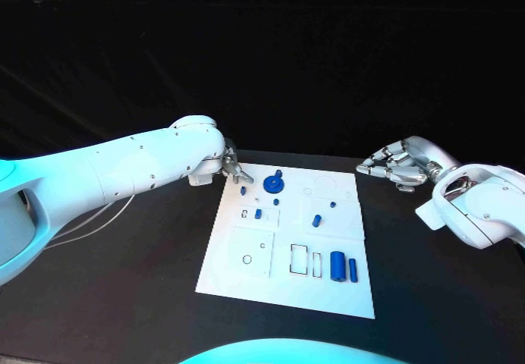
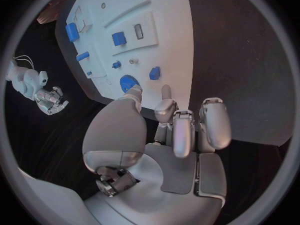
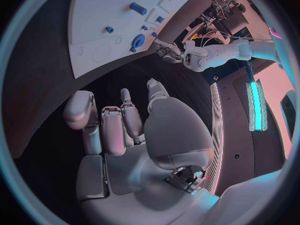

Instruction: Assemble the parts on the task board

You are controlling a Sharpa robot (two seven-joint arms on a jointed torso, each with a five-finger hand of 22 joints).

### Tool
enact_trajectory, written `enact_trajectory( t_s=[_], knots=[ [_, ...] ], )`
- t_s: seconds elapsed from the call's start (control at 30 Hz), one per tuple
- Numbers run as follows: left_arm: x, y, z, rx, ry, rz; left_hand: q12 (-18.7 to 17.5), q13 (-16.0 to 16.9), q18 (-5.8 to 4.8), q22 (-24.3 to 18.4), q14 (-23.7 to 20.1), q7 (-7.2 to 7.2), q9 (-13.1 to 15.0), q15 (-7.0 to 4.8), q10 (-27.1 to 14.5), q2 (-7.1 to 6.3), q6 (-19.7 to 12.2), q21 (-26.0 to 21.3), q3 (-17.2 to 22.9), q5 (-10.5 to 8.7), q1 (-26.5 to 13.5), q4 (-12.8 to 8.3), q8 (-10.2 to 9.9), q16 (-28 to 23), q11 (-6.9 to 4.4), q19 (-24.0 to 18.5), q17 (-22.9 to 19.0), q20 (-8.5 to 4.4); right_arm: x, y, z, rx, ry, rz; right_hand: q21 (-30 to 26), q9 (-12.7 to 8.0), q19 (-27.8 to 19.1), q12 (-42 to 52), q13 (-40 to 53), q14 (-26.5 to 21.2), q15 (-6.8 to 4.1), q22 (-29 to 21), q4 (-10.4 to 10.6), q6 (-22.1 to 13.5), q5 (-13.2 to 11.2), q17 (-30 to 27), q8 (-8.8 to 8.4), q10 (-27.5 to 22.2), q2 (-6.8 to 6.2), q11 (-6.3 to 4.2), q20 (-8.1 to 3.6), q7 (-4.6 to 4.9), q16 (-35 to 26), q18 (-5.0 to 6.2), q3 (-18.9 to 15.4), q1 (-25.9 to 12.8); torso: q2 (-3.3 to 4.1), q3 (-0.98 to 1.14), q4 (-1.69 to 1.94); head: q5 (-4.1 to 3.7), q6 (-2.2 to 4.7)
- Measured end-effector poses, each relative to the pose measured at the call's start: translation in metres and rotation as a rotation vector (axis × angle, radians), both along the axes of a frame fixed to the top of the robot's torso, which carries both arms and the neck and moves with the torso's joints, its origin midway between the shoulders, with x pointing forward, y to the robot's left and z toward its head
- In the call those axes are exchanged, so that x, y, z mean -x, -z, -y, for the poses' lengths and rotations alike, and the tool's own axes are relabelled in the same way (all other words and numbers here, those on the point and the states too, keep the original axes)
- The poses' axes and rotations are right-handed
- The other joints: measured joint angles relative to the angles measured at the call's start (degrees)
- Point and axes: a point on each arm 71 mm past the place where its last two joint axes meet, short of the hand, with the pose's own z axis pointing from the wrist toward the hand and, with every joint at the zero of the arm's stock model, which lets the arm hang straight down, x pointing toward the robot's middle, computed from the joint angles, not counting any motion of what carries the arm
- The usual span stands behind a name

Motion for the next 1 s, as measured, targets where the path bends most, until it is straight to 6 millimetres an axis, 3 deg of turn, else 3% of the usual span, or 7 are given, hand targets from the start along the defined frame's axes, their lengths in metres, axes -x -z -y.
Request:
enact_trajectory(
  t_s=[0.23, 1.0],
  knots=[
    [0.0008, 0.0037, 0.0008, -0.012, 0.011, -0.023, 0.00, -0.06, 0.00, 0.03, 0.00, 0.00, -0.24, 0.00, 0.00, 0.00, 0.00, 0.00, -0.47, 0.00, 0.00, -0.17, 0.00, 0.00, 0.00, 0.00, 0.00, 0.00, 0.0000, 0.0000, -0.0004, 0.000, -0.001, 0.000, 0.00, -0.01, 0.00, 0.00, 0.00, 0.00, 0.00, 0.00, 0.00, 0.00, 0.00, 0.00, 0.00, 0.00, 0.00, 0.00, 0.00, 0.00, 0.00, 0.00, 0.00, 0.00, -0.01, 0.00, 0.03, -0.07, -0.04],
    [0.0014, 0.0102, 0.0044, -0.013, 0.019, -0.054, 0.44, 0.00, -0.01, 0.44, 0.00, -0.11, -1.49, 0.00, 0.00, 3.91, 0.52, 0.01, -0.95, 0.00, 3.91, -0.32, 0.00, 0.00, 0.00, 0.00, -0.02, -0.01, -0.0001, 0.0001, -0.0019, -0.002, -0.004, 0.000, 0.00, -0.01, 0.00, 0.00, 0.00, 0.00, 0.00, 0.00, 0.00, 0.00, 0.00, 0.00, 0.00, 0.00, 0.00, 0.00, 0.00, 0.00, 0.00, 0.00, 0.00, 0.00, -0.01, 0.01, 0.03, -0.08, -0.29]
  ],
)
